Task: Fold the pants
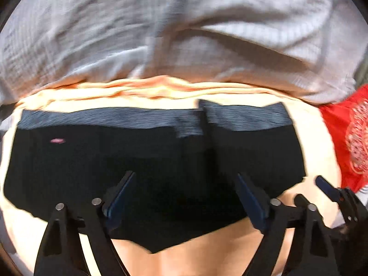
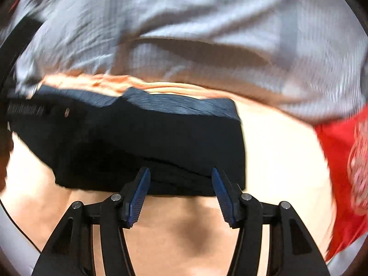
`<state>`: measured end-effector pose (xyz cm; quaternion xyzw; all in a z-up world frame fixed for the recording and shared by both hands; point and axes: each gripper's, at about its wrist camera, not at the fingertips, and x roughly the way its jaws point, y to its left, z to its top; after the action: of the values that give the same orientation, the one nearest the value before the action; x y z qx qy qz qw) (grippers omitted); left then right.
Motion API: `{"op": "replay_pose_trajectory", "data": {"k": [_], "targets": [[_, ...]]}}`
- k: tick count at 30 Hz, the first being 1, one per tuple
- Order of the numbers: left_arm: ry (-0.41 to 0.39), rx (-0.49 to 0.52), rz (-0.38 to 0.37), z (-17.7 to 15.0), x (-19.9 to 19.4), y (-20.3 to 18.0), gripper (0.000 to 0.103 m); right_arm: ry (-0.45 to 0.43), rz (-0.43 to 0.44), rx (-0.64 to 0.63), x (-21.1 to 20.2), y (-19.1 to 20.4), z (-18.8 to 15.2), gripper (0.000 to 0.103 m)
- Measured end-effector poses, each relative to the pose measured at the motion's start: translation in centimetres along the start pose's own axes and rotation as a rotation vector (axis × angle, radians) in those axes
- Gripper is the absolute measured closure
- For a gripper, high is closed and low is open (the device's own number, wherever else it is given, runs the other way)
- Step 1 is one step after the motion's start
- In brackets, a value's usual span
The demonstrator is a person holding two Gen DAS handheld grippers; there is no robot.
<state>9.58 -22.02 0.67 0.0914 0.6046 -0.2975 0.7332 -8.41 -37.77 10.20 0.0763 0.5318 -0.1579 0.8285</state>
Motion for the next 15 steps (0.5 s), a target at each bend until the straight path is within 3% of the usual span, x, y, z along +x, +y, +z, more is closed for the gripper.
{"op": "replay_pose_trajectory", "data": {"k": [4,6,9,13,14,15], "targets": [[0.036,0.029,-0.058,0.6,1.4,-2.4,0.031,0.050,0.050,0.109,0.7,-2.3,-0.5,0.043],[0.093,0.029,-0.083,0.6,2.8,-2.9,0.068,0.069,0.074,0.149,1.0,-2.8,-1.0,0.043],[0.116,0.030,-0.083,0.0,3.4,-3.2,0.089,0.096,0.102,0.201,1.7,-3.3,-1.4,0.043],[0.094,0.037,-0.094,-1.0,2.0,-3.4,0.089,0.113,0.122,0.244,2.0,-3.8,-1.7,0.048],[0.101,0.043,-0.084,-1.4,2.1,-3.3,0.096,0.114,0.123,0.249,1.9,-4.0,-1.8,0.048],[0.117,0.047,-0.075,-1.8,2.4,-3.1,0.097,0.117,0.121,0.252,1.9,-4.1,-1.9,0.048]]}}
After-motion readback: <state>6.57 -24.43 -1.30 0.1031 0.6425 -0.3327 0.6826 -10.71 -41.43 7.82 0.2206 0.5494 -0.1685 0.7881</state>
